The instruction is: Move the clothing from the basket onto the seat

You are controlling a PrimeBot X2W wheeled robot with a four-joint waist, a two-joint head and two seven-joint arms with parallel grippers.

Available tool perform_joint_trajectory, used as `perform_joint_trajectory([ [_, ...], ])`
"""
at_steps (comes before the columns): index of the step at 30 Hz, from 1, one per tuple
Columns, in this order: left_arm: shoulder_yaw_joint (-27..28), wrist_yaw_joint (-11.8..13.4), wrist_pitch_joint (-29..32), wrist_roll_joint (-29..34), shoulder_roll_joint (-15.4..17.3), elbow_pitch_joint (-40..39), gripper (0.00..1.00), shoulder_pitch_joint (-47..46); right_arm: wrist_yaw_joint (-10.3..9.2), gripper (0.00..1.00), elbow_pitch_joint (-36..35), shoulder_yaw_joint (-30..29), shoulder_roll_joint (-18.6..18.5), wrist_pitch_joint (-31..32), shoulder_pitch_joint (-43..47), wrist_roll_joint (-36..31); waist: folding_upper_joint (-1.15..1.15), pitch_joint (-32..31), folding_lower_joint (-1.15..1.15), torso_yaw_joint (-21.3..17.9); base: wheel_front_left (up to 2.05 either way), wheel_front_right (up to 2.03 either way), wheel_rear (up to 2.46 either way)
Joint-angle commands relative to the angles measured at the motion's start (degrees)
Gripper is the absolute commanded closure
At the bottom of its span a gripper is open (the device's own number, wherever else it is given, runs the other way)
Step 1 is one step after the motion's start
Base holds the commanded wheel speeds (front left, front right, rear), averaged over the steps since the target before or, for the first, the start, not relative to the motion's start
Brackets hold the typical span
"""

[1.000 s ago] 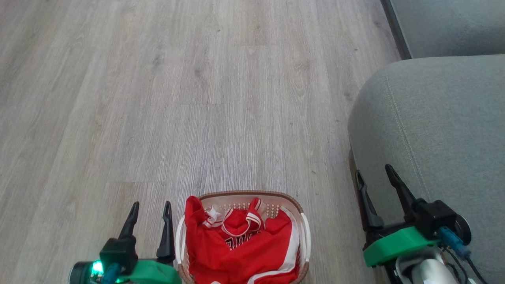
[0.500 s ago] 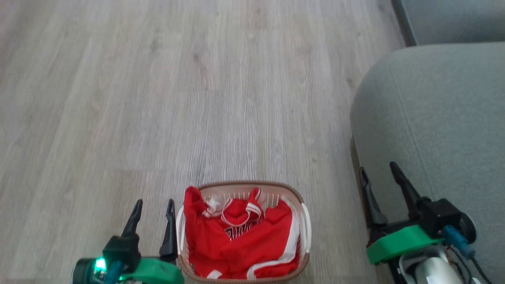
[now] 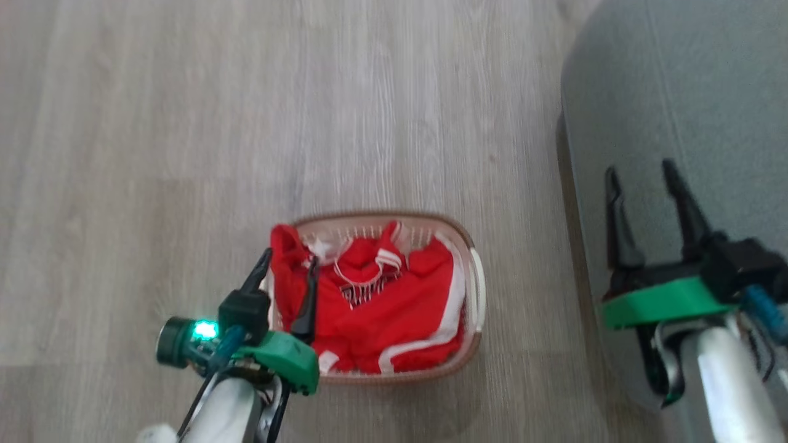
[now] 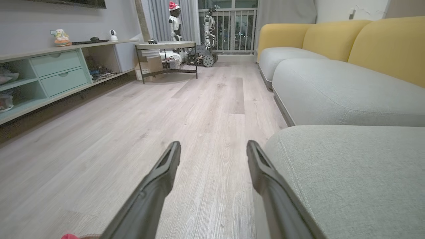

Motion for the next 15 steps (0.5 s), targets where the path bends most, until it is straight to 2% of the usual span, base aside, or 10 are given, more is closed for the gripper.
perform_joint_trajectory([
  [1,0.77,-0.41,-0.72,0.91,0.43,1.02,0.0,-3.45,0.42,0.0,-2.92,0.56,-0.54,-0.54,-2.83,-0.63,0.0,4.97,0.0,-1.99,0.0,0.0,0.0],
  [8,-3.02,-1.83,-0.72,2.94,0.43,10.41,0.0,-12.97,0.42,0.0,-8.27,-1.29,-0.54,-0.54,-8.67,0.41,0.0,15.19,0.0,-4.64,0.0,0.0,0.0],
  [15,-6.4,-2.05,-0.72,3.54,0.43,20.04,0.0,-22.3,0.42,0.0,-12.81,-2.41,-0.54,-0.54,-12.69,0.61,0.0,24.62,0.0,-6.99,0.0,0.0,0.0],
])
